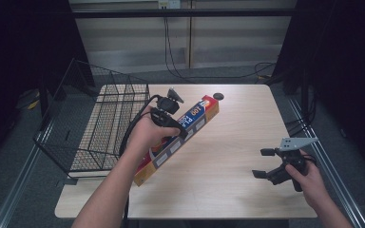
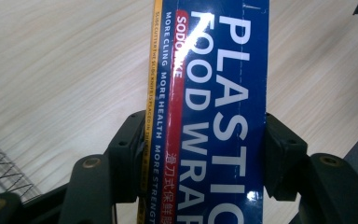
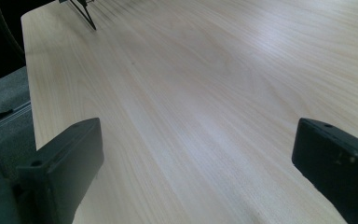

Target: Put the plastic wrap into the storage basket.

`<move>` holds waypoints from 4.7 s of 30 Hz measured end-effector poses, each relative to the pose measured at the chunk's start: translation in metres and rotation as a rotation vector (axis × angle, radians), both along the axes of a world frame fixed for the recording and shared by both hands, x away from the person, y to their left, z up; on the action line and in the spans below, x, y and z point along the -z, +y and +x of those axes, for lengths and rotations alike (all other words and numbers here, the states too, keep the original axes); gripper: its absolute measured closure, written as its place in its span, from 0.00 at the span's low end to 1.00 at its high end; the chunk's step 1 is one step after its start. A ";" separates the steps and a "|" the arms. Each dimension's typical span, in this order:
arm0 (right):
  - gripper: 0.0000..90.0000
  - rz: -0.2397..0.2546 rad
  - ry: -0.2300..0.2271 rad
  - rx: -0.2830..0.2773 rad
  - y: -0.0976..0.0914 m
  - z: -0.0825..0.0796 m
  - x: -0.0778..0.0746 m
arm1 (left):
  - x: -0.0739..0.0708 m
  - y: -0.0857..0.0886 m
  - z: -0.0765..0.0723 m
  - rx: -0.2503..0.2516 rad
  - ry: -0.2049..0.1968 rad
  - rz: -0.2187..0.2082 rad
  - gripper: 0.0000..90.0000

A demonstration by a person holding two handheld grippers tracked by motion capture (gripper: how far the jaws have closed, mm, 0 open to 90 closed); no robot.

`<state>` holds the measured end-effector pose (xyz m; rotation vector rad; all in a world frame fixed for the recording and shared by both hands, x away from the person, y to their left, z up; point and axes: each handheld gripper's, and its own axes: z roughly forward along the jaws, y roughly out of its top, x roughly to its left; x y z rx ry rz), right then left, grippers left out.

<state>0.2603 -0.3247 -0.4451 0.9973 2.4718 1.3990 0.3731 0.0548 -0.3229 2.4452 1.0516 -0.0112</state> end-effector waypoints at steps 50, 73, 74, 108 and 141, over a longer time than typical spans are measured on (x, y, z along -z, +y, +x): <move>0.02 0.003 -0.004 -0.001 0.000 0.001 0.000 | -0.061 0.067 0.019 -0.231 -0.014 0.057 0.48; 0.02 0.004 -0.004 0.001 0.000 0.001 0.000 | -0.078 0.106 0.023 -0.341 -0.026 0.073 0.48; 0.02 0.004 -0.004 0.001 0.000 0.001 0.000 | -0.079 0.107 0.023 -0.336 -0.024 0.073 0.48; 0.02 -0.003 0.002 -0.002 0.002 0.001 0.002 | -0.095 0.153 0.025 -0.461 -0.024 0.085 0.48; 0.02 -0.005 0.000 -0.001 0.002 0.001 0.001 | -0.099 0.185 0.024 -0.596 -0.044 0.081 0.48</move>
